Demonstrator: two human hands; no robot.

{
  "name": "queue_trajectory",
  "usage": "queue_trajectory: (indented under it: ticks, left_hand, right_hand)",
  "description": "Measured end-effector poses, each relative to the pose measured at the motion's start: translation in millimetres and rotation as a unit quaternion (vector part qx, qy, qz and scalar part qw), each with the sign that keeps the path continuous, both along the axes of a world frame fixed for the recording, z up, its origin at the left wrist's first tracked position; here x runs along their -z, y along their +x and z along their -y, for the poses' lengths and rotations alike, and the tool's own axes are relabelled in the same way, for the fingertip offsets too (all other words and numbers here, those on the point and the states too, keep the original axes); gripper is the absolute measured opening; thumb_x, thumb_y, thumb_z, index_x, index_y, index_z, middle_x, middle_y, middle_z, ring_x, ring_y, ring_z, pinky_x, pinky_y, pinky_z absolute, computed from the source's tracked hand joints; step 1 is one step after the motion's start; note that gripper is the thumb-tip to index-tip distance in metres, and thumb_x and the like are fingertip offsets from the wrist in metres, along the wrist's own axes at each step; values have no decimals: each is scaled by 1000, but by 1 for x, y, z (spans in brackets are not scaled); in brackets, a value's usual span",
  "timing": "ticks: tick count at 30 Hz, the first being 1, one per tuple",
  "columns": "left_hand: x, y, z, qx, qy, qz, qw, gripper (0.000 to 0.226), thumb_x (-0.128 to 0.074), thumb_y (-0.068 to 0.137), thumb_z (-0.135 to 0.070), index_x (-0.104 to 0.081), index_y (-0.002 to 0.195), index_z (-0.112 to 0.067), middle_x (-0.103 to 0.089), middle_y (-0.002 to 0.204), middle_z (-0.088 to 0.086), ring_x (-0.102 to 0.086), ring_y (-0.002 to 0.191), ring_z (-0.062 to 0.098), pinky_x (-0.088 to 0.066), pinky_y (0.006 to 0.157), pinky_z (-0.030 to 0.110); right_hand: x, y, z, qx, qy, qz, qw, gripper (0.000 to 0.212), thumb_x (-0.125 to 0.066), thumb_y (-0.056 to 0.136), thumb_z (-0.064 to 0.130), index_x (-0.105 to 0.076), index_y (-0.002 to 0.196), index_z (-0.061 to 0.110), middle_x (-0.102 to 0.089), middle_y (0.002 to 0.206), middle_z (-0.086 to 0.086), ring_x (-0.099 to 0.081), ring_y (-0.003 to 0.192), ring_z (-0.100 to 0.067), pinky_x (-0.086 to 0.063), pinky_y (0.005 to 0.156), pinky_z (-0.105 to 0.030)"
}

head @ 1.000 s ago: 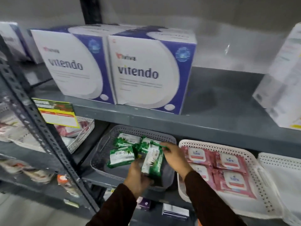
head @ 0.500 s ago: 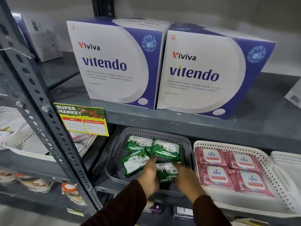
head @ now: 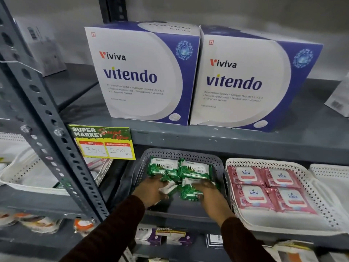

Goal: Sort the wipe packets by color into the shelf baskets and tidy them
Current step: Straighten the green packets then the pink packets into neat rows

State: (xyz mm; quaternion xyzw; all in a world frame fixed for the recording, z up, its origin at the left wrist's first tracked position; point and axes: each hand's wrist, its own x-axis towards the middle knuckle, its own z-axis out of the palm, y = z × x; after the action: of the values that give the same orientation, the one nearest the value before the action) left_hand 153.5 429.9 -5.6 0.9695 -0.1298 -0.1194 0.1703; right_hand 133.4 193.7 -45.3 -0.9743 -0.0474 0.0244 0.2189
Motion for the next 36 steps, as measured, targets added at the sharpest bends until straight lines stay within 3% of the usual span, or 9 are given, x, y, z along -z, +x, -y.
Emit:
queue_trajectory:
  ticks: [5,9,12,14,19,23,29,32,36]
  left_hand:
    - [9,-4,6,-55,51,42,996,37,-60,92,-42,-62,81,-7,-66,84,11,-63,78,23,-48,71,29]
    - [14,-6,8,-61,95,85,990,26,-60,92,-31,-65,93,-6,-60,120,16,-64,93,26,-52,79,34]
    - [14,-3,-2,41,98,118,987,36,-65,85,-41,-65,117,-24,-25,156,-2,-46,125,27,-43,101,42]
    - [14,-2,-8,70,75,73,992,49,-63,87,-44,-53,134,-33,-20,158,-3,-32,136,27,-33,110,45]
    - [20,-1,0,-33,89,76,993,51,-54,88,-57,-57,129,-27,-48,140,9,-46,121,26,-37,102,35]
    - [17,8,11,-116,100,22,988,62,-50,88,-62,-55,129,-15,-22,155,15,-31,128,39,-43,96,41]
    - [16,15,27,-161,138,46,976,93,-35,90,-67,-5,149,-1,-8,157,21,-30,132,46,-46,98,39]
    - [17,18,30,-140,101,56,983,94,-42,90,-65,-8,150,-1,-10,159,16,-31,132,42,-42,101,38]
    - [21,23,20,-165,-39,45,984,88,-62,86,-53,-20,149,-8,-19,157,9,-32,133,39,-38,107,42]
  right_hand:
    - [5,3,0,-13,27,-11,999,80,-50,81,-19,-52,137,39,-34,158,-4,-44,138,-21,-38,114,-36]
    - [6,3,-1,-17,13,-9,1000,80,-48,82,-20,-51,138,37,-29,160,-5,-39,141,-24,-37,115,-38]
    - [3,2,-2,-36,1,3,999,82,-46,84,-19,-45,141,40,-26,161,-3,-30,146,-26,-33,117,-40]
    - [1,2,-1,-45,8,0,999,82,-45,84,-19,-44,143,39,-28,160,0,-29,146,-23,-27,117,-35]
    - [-2,3,5,-45,43,-29,998,69,-54,86,-13,-57,134,36,-37,155,7,-34,144,-16,-24,120,-29]
    - [-5,3,6,-41,51,-37,997,64,-58,88,-7,-59,130,41,-45,151,7,-56,125,-16,-45,107,-29]
    - [-2,3,0,-34,49,-18,998,66,-55,88,-9,-57,130,42,-43,152,11,-63,112,-6,-45,83,-2]
    - [-5,0,-9,-32,33,0,999,71,-51,87,-11,-54,135,41,-36,157,4,-53,130,-17,-44,105,-23]
    - [-9,-2,-10,-38,34,-8,999,72,-48,87,-11,-50,138,40,-31,159,4,-43,139,-21,-41,109,-30]
